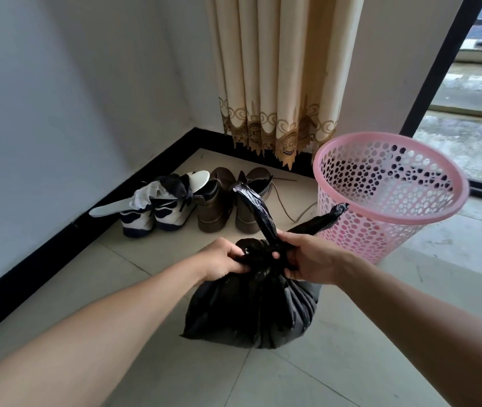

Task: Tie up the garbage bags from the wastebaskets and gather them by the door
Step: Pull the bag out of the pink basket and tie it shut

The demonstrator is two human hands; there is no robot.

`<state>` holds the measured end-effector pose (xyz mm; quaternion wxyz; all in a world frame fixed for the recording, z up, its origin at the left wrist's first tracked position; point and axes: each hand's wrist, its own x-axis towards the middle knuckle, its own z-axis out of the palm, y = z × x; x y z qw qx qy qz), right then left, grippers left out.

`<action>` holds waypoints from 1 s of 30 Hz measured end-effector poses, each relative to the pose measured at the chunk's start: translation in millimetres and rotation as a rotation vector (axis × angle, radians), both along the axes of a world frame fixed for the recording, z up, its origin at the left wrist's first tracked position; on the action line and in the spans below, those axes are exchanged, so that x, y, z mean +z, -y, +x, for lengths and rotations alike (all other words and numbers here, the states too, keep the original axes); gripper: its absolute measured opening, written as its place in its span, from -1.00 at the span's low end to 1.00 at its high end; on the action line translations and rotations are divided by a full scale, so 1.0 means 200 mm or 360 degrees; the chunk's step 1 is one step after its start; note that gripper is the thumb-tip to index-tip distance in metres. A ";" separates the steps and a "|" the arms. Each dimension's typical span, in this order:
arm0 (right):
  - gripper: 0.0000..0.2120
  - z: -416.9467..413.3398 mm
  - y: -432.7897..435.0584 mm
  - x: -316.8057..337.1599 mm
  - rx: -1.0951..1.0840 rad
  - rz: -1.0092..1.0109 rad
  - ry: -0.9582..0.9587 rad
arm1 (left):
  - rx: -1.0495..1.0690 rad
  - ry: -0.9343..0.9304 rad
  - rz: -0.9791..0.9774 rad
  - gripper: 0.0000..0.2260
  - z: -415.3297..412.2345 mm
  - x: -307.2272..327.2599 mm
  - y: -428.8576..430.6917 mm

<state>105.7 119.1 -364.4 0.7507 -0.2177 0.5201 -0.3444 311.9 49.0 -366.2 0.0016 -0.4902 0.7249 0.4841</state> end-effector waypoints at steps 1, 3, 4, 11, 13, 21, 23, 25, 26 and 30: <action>-0.79 -0.01 0.00 0.00 0.0029 -0.0040 0.0011 | 0.0014 -0.0003 -0.0016 -0.89 0.00 0.01 0.00; -0.76 -0.04 -0.01 0.01 0.0085 -0.0104 0.0051 | 0.0053 -0.0049 -0.0037 -0.85 0.00 0.01 0.02; -0.77 -0.05 -0.01 0.01 0.0122 -0.0122 0.0060 | 0.0089 -0.0067 -0.0040 -0.82 0.00 0.02 0.03; -0.91 -0.05 0.01 0.01 0.0197 -0.0530 -0.0751 | -0.0014 0.0017 -0.0132 -0.93 0.01 0.06 0.07; -0.84 -0.04 0.03 -0.02 0.0159 -0.0669 -0.1195 | -0.0070 0.0030 -0.0115 -0.97 0.01 0.06 0.06; -0.88 -0.05 0.03 -0.14 0.0193 -0.1325 -0.2463 | -0.0116 -0.0109 0.0022 -0.91 -0.04 0.08 0.03; -0.84 -0.06 0.02 -0.17 0.0125 -0.1360 -0.2568 | -0.0132 -0.0132 0.0064 -0.88 -0.05 0.07 0.01; -0.84 -0.07 0.01 -0.19 -0.0004 -0.1341 -0.2567 | -0.0165 -0.0108 0.0062 -0.89 -0.05 0.06 -0.01; -0.83 -0.07 0.00 -0.21 -0.0071 -0.1320 -0.2491 | -0.0179 -0.0093 0.0062 -0.93 -0.04 0.04 -0.01; -0.76 -0.05 -0.02 -0.22 -0.0333 -0.1083 -0.1528 | -0.0112 -0.0013 0.0112 -0.93 0.01 -0.02 -0.02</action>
